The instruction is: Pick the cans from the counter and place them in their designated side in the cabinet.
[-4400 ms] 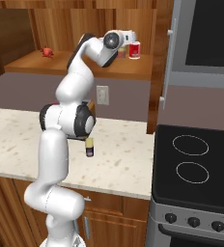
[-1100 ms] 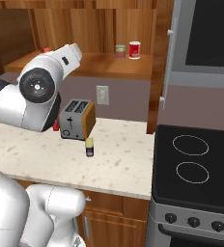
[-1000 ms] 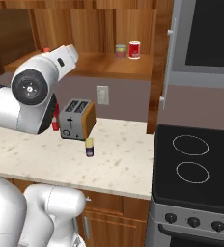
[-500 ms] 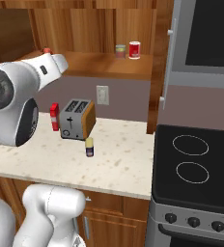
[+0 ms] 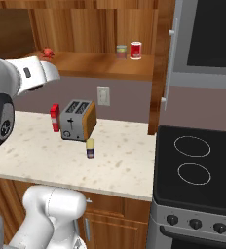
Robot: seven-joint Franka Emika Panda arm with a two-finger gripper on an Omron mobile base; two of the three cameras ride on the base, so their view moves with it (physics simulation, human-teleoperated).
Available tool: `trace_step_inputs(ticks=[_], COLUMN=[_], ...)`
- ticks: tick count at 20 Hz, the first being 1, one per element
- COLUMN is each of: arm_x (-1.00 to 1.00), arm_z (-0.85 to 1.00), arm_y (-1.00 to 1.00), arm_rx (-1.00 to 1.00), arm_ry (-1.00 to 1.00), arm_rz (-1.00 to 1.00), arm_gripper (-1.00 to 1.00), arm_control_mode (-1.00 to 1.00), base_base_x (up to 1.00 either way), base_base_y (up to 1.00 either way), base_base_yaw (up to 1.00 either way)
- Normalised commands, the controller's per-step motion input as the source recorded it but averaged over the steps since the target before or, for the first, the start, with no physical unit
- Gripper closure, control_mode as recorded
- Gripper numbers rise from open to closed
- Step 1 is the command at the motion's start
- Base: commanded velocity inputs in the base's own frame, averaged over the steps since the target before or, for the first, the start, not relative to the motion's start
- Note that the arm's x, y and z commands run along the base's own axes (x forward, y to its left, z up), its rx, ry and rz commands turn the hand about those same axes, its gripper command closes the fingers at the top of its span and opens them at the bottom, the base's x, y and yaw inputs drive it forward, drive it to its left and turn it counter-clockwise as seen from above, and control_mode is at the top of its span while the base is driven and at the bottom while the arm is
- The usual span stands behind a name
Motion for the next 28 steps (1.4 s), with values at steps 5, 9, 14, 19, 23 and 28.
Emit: trace_step_inputs(ticks=[5,9,14,19,23,28], arm_x=[-0.26,-0.13,-0.01,0.00,0.00,0.00], arm_z=[-0.30,-0.27,-0.18,-0.13,-0.17,-0.17], arm_y=[0.00,0.00,0.00,-0.01,-0.06,-0.05], arm_rx=[-0.03,-0.05,0.00,0.04,0.00,0.00], arm_ry=[0.15,0.01,0.01,0.00,0.01,0.08], arm_rz=[-0.08,-0.01,-0.03,0.01,0.03,0.00], arm_gripper=[-1.00,-1.00,-1.00,-1.00,-1.00,-1.00], arm_control_mode=[-1.00,-1.00,-1.00,-1.00,-1.00,-1.00], base_base_x=[0.00,0.00,0.00,0.00,0.00,0.00], base_base_y=[0.00,0.00,0.00,0.00,0.00,0.00], base_base_yaw=[0.00,0.00,0.00,0.00,0.00,0.00])
